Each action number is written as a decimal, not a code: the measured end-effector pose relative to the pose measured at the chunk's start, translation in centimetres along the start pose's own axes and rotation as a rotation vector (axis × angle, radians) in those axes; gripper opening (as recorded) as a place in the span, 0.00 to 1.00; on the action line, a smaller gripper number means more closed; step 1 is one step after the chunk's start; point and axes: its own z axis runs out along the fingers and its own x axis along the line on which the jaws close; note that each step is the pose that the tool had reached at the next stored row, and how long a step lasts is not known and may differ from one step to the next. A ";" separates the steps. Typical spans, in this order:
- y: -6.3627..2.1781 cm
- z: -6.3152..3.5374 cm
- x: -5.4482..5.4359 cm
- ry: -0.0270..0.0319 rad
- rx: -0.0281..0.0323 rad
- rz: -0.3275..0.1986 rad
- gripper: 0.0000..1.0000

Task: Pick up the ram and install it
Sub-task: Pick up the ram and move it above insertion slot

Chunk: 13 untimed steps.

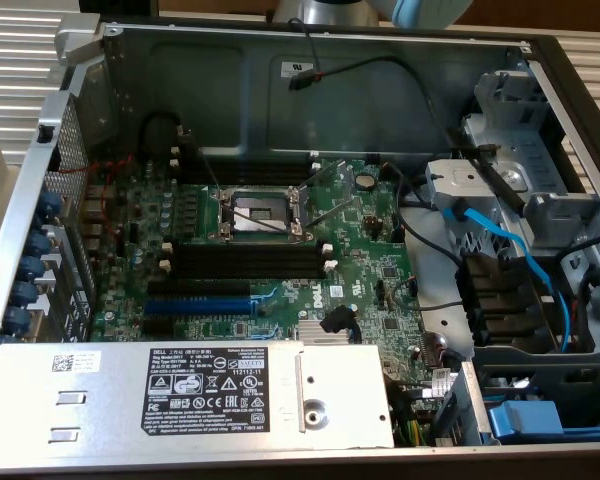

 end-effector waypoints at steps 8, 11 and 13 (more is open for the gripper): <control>-0.03 0.26 -0.2 0.0031 0.0007 -0.021 0.27; -0.02 0.40 -0.4 0.0043 0.0008 -0.026 0.27; -0.03 0.46 -0.5 0.0064 0.0008 -0.027 0.27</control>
